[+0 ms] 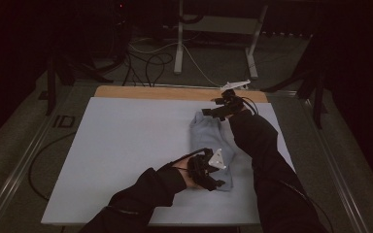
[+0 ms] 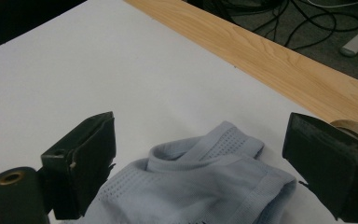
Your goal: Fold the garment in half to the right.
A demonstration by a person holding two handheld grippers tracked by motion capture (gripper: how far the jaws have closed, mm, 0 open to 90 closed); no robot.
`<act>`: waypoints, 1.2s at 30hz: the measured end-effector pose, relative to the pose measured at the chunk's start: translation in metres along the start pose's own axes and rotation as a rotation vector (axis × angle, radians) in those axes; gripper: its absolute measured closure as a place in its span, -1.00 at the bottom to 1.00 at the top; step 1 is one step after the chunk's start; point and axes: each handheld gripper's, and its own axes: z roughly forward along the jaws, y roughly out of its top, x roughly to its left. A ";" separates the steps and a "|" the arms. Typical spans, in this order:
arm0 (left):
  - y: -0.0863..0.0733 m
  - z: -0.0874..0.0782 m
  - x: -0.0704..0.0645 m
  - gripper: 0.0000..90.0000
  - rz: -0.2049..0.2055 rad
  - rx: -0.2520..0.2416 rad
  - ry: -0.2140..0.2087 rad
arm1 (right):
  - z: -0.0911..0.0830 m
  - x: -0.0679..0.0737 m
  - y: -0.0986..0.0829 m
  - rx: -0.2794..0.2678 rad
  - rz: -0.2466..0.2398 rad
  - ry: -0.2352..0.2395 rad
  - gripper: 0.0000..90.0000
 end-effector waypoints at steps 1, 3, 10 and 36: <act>-0.002 -0.003 0.001 -0.02 0.001 0.002 -0.002 | -0.001 0.001 -0.001 -0.003 -0.003 0.001 -0.79; -0.005 -0.007 0.002 -0.04 0.001 -0.004 -0.006 | -0.003 0.002 -0.004 -0.005 -0.009 0.000 -0.79; -0.022 -0.025 0.004 -0.15 -0.018 -0.012 -0.013 | -0.006 0.003 -0.012 0.014 -0.052 -0.020 -0.79; -0.185 -0.118 0.003 -0.99 -0.320 -0.146 0.159 | 0.017 -0.026 -0.060 0.125 0.130 -0.072 -0.77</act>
